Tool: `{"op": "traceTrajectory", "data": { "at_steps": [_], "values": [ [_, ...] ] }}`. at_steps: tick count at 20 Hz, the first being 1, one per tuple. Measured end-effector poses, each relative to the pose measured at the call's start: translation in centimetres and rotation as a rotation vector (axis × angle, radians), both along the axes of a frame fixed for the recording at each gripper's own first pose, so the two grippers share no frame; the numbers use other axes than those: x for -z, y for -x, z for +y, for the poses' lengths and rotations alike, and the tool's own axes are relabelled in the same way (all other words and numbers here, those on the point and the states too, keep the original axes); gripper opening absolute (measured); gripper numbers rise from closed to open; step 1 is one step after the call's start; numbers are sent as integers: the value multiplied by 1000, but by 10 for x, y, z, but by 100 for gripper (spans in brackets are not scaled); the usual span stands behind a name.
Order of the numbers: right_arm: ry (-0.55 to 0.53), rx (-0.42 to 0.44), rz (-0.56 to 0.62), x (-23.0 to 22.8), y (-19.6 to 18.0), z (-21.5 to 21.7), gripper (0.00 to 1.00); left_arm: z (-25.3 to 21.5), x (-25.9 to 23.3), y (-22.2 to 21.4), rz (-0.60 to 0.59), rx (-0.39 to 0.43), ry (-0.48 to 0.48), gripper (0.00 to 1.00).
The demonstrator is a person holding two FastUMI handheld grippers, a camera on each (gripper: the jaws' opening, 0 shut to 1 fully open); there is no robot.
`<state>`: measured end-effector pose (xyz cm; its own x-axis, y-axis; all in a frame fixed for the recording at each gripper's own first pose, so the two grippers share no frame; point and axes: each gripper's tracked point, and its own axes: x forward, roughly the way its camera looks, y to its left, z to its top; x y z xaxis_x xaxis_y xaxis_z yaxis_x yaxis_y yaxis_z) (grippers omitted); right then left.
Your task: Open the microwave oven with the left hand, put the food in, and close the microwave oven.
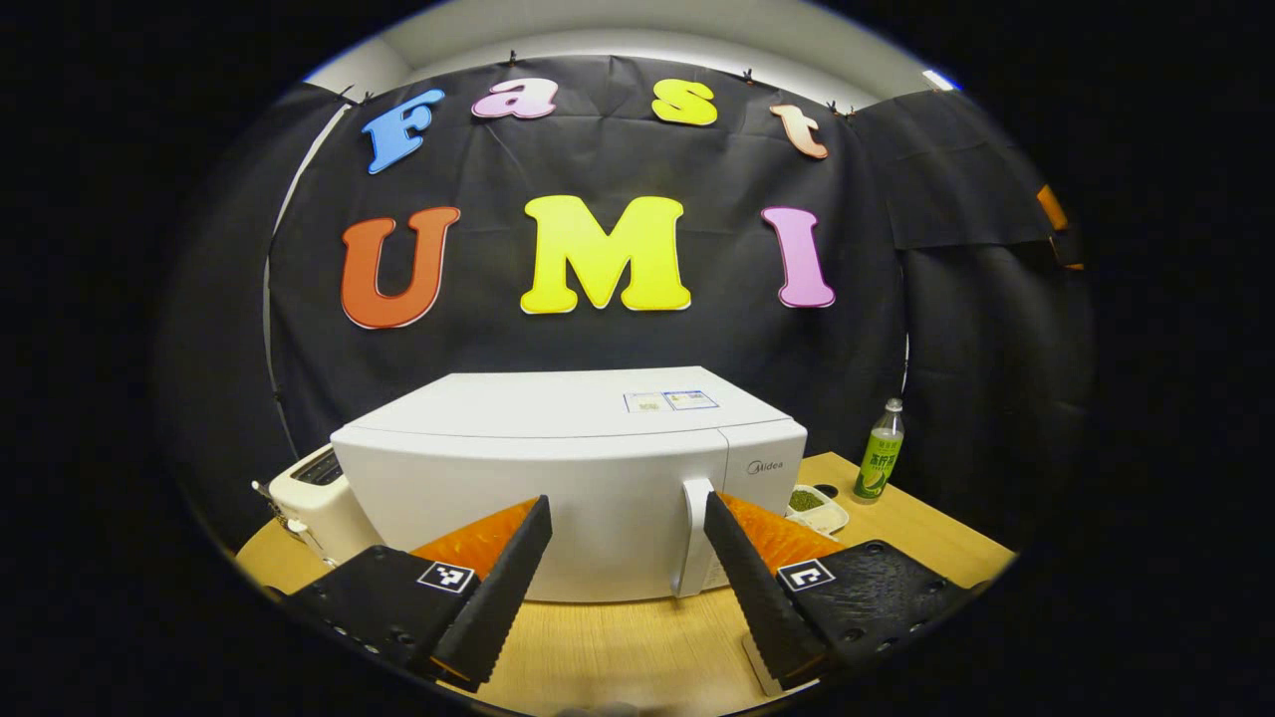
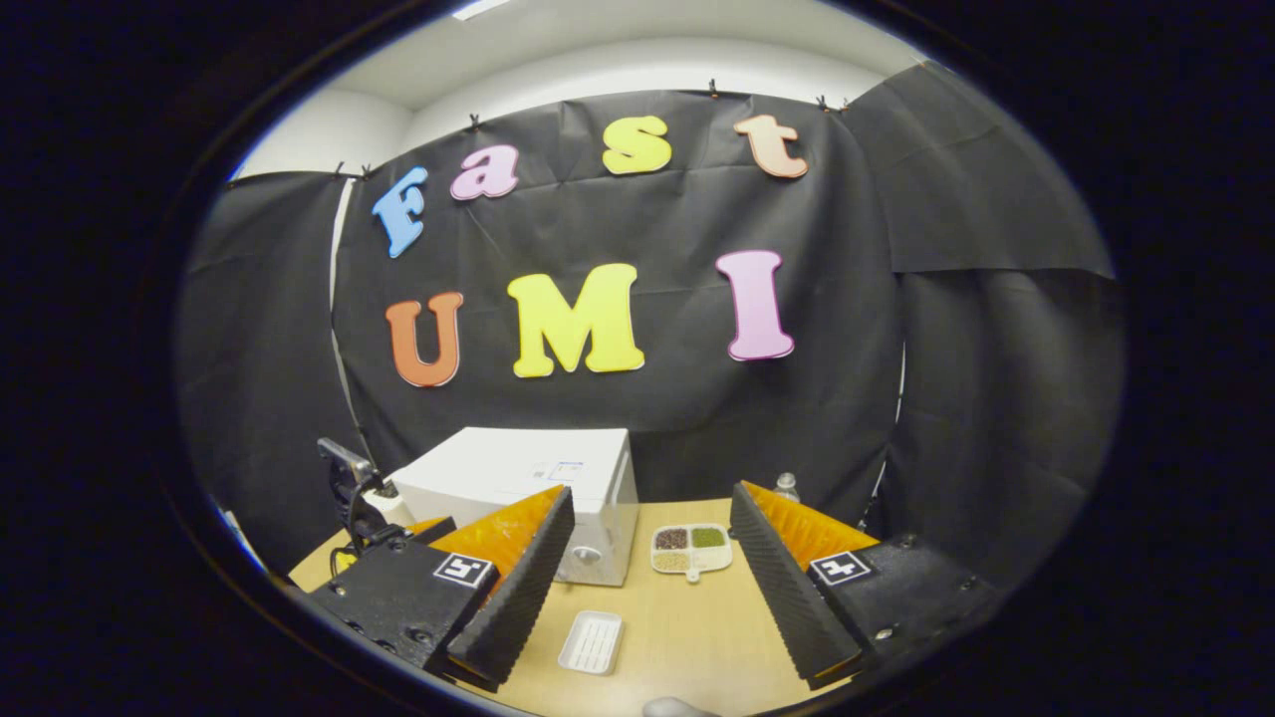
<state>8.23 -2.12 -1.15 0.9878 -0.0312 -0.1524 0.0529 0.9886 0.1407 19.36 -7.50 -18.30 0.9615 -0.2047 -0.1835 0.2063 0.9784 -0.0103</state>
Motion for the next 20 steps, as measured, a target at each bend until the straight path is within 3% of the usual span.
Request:
{"op": "traceTrajectory", "data": {
  "at_steps": [1, 2, 3, 4, 8, 9, 13, 14, 19, 20],
  "values": [
    [1, -5, -5, -2, 1, 3, 100, 3, -9, 9, -6, -2, 8, 95],
    [2, -10, -8, -2, 2, 3, 92, 9, -18, 17, -7, -10, 14, 95],
    [5, -15, -13, -3, 3, 6, 100, 18, -26, 27, -4, -18, 11, 94],
    [9, -18, -16, -3, 5, 10, 92, 27, -36, 36, -15, -34, 3, 95],
    [46, -16, -46, -6, 12, 19, 91, 65, -77, 76, -39, -92, 26, 95],
    [59, -17, -54, -8, 14, 22, 100, 75, -86, 86, -48, -105, 27, 95],
    [111, -16, -74, -5, 23, 36, 100, 112, -118, 125, -76, -165, 20, 95],
    [112, -19, -82, -8, 25, 39, 92, 120, -126, 133, -80, -175, 22, 95],
    [97, 0, -104, -10, 41, 54, 92, 146, -159, 165, -124, -192, -12, 95],
    [93, 2, -109, -12, 42, 56, 100, 148, -164, 169, -137, -192, -15, 95]
  ]
}}
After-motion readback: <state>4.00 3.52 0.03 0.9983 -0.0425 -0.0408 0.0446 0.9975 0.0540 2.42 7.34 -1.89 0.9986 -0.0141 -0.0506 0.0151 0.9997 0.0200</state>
